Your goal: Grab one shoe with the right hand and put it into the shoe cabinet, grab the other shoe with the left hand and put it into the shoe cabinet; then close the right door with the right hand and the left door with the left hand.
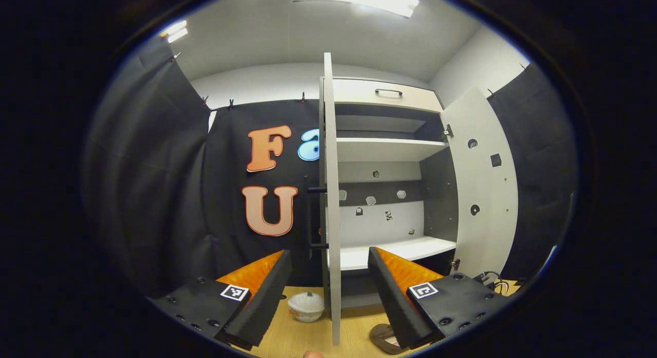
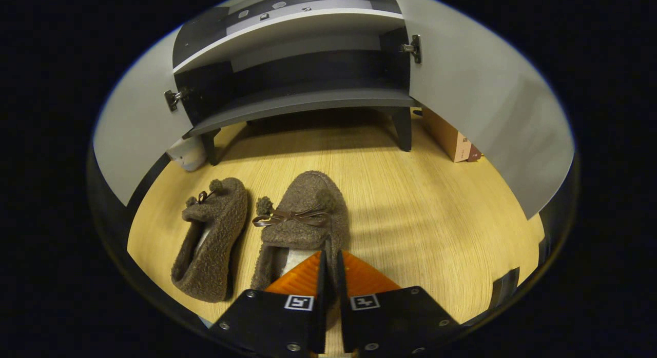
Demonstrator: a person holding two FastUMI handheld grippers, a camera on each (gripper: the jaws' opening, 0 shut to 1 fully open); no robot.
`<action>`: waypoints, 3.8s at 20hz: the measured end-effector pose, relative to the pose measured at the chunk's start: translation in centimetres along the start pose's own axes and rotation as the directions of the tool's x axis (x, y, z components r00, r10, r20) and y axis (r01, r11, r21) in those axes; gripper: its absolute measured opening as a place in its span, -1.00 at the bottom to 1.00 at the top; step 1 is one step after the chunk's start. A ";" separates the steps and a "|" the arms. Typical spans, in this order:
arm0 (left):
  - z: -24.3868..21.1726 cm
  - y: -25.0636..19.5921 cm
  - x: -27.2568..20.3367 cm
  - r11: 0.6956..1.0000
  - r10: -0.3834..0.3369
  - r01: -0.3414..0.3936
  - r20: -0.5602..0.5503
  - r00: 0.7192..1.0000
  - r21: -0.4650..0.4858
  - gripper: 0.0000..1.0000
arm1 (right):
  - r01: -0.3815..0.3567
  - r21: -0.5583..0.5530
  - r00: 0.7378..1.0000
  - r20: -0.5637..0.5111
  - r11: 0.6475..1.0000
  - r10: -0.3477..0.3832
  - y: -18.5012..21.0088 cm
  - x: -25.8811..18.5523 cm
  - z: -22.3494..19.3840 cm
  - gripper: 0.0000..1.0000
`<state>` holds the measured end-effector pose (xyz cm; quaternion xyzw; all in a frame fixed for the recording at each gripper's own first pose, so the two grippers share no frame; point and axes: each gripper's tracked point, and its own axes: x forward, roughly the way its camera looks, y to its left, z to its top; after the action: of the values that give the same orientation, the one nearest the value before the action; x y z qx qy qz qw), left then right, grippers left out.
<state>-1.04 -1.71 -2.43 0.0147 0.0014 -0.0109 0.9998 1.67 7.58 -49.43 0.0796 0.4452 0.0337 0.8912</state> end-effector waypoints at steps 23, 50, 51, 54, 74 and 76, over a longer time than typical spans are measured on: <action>-2.0 -1.2 0.7 0.999 -0.019 0.019 0.007 1.000 -0.036 0.94 | -0.089 0.012 0.906 0.417 0.996 0.076 8.3 -18.8 26.7 -1.00; -2.5 3.3 1.9 0.999 0.047 -0.046 0.021 0.999 -0.021 0.94 | 0.012 0.245 0.919 0.378 0.969 -0.107 6.2 -2.8 49.7 -0.88; -2.6 3.1 2.0 0.999 0.045 -0.044 0.019 0.999 -0.022 0.94 | 0.008 0.241 0.913 0.395 0.970 -0.106 6.3 -3.4 50.0 -0.84; -2.9 1.8 2.0 0.999 0.018 -0.018 0.009 1.000 -0.044 0.94 | 0.000 0.197 0.895 0.437 0.980 -0.087 6.7 -5.9 49.6 -0.70; -12.3 -9.7 2.8 0.989 -0.116 0.098 -0.170 0.979 -0.111 0.94 | 0.015 -0.036 0.695 0.719 0.999 0.015 4.9 -24.3 30.5 0.85; -15.3 -10.4 3.1 0.989 -0.117 0.092 -0.220 0.969 -0.120 0.94 | 0.015 -0.045 0.682 0.731 0.999 0.023 4.8 -25.1 29.3 0.85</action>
<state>1.81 -11.69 -18.00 -0.0387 0.1166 -0.0618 0.9905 10.06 5.74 -11.55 0.0663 0.0520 0.0118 0.9964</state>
